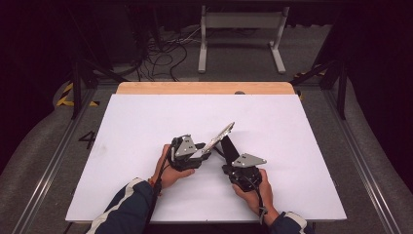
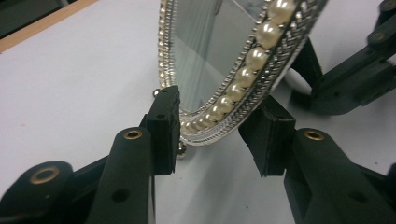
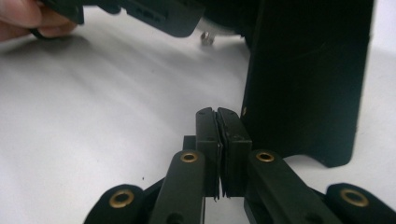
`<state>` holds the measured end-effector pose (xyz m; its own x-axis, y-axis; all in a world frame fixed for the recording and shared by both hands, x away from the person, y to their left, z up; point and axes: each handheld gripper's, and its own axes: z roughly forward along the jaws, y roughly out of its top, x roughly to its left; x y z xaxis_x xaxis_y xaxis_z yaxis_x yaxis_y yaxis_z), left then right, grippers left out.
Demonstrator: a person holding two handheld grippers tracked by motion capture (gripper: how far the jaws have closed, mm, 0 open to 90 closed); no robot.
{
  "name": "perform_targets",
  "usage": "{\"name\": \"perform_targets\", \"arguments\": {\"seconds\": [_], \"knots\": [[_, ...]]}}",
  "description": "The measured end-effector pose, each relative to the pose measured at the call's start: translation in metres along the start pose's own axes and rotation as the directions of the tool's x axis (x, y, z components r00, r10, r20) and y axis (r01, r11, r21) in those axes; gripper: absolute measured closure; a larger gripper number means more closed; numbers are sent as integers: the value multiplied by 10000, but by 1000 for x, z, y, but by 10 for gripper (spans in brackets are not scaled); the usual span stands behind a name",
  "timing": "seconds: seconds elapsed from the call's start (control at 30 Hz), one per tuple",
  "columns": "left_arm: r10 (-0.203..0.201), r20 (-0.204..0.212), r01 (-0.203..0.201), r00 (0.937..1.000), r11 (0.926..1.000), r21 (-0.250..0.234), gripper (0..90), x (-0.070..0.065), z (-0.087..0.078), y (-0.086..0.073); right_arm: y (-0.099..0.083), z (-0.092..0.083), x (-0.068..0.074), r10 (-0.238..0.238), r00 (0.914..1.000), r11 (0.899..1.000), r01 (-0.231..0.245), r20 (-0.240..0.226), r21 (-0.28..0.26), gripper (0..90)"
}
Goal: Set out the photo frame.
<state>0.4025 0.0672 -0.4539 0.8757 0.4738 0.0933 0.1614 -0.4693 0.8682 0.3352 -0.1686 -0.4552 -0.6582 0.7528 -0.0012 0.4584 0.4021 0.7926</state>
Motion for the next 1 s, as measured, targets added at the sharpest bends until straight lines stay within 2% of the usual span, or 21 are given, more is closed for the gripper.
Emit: {"name": "perform_targets", "arguments": {"seconds": [0.1, 0.2, 0.27, 0.37, 0.47, 0.5, 0.53, 0.6, 0.73, 0.9, 1.0], "knots": [[-11, -4, 11, 10000, 10000, 81, 589, -1, 2, 0, 1, -2, 0, 36, 10000, 10000, -36, 1, -72, 873], [-46, -173, 51, 9998, 9995, 308, 587, -3, 7, 1, 1, -1, 0, 32, 10000, 9999, -33, -33, -106, 858], [-227, -285, 237, 9993, 9991, 356, 585, -3, 10, 2, 2, -1, 1, 5, 10000, 9998, -5, -3, -191, 847], [-242, -367, 256, 9990, 9989, 387, 589, -4, 12, 2, 2, -2, 3, -69, 10000, 9997, 70, 37, -229, 851], [-229, -298, 240, 9993, 9990, 372, 597, -5, 11, 2, 3, -2, 3, -77, 9999, 9998, 80, 119, -199, 858], [-140, -205, 147, 9997, 9993, 351, 603, -5, 10, 2, 3, -1, 3, -64, 9999, 9998, 67, 159, -176, 866], [-212, 3, 211, 9998, 9996, 185, 615, -4, 8, 2, 3, -2, 2, -36, 9999, 9999, 38, 150, -135, 873], [-299, 123, 299, 9995, 9995, 47, 635, -3, 5, 2, 3, -2, 1, -43, 9998, 10000, 43, 170, 27, 875], [254, -260, -249, 9993, 9995, 193, 689, -7, 4, 4, 4, -2, 0, 12, 9998, 9999, -14, 177, 114, 885], [470, -215, -467, 9987, 9988, 174, 705, -7, 2, 4, 4, -3, -4, 11, 9998, 9996, -16, 180, 273, 900], [467, -225, -464, 9987, 9988, 159, 710, -8, 0, 3, 4, -2, -5, 20, 9999, 9997, -25, 159, 257, 900]]}}
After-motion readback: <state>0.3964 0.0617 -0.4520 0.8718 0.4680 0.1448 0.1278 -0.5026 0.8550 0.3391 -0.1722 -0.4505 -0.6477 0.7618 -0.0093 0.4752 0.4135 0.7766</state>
